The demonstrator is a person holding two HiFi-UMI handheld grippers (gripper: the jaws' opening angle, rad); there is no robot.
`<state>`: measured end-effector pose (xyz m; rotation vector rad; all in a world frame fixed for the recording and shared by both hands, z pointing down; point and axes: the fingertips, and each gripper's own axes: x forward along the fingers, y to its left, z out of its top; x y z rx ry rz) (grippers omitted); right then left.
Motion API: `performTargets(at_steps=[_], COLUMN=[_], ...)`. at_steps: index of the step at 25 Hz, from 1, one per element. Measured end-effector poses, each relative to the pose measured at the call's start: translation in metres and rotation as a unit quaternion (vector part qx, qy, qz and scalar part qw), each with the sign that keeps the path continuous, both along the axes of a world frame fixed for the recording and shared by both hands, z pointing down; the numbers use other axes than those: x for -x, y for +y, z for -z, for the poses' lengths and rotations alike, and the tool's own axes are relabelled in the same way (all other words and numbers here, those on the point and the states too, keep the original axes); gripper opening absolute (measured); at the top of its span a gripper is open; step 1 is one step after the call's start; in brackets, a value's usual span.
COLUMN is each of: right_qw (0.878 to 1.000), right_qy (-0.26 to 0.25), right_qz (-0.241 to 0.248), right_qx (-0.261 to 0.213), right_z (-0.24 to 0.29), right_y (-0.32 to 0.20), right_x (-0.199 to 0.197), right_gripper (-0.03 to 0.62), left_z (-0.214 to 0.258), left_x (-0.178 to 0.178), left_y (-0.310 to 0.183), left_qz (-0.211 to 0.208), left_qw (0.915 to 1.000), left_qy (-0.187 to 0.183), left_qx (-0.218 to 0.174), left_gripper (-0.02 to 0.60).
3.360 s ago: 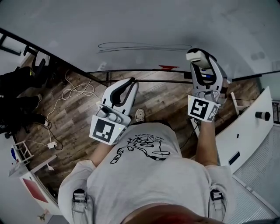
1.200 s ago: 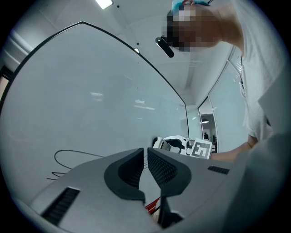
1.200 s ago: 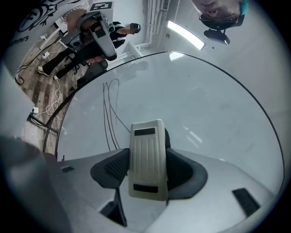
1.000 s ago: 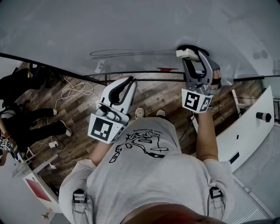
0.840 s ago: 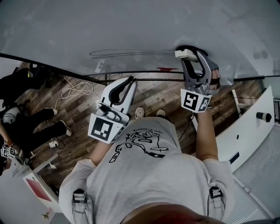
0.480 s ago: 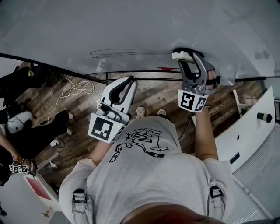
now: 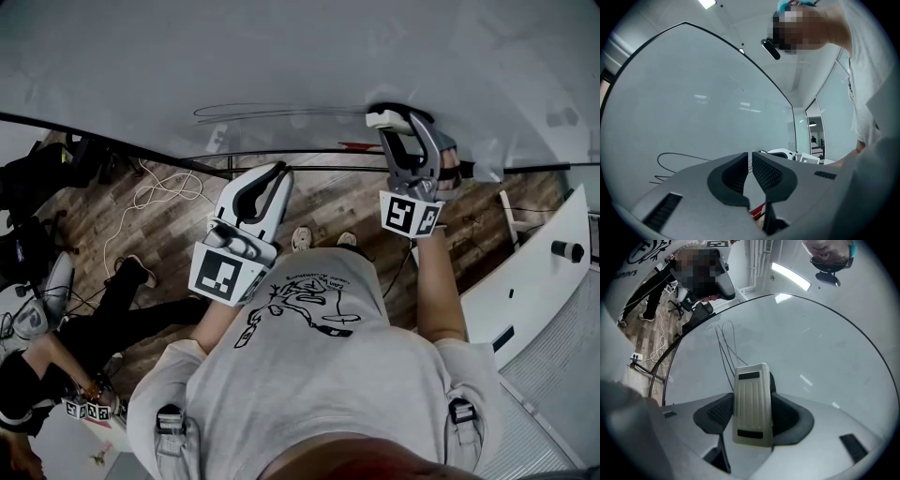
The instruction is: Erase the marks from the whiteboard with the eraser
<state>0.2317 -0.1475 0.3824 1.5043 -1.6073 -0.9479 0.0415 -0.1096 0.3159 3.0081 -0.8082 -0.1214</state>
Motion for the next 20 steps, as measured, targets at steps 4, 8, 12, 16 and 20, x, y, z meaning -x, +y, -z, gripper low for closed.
performTargets(at_steps=[4, 8, 12, 16, 20], right_qw=[1.000, 0.999, 0.999, 0.998, 0.998], right_qy=[0.007, 0.020, 0.033, 0.023, -0.010], right_qz=[0.007, 0.007, -0.007, -0.005, 0.004], right_qx=[0.019, 0.038, 0.036, 0.063, 0.057], right_z=[-0.017, -0.043, -0.053, -0.050, -0.014], right_y=[-0.001, -0.003, -0.005, -0.003, 0.012], right_x=[0.005, 0.011, 0.011, 0.014, 0.021], right_gripper=[0.256, 0.256, 0.256, 0.258, 0.259], left_z=[0.002, 0.003, 0.000, -0.001, 0.003], left_x=[0.002, 0.007, 0.013, 0.016, 0.019], left_y=[0.001, 0.002, 0.004, 0.008, 0.012], left_qz=[0.000, 0.003, 0.010, 0.009, 0.008], left_qw=[1.0000, 1.0000, 0.9999, 1.0000, 1.0000], left_qy=[0.004, 0.006, 0.003, -0.002, 0.000], left_qx=[-0.002, -0.004, -0.002, 0.002, -0.005], left_gripper=[0.042, 0.043, 0.041, 0.042, 0.041])
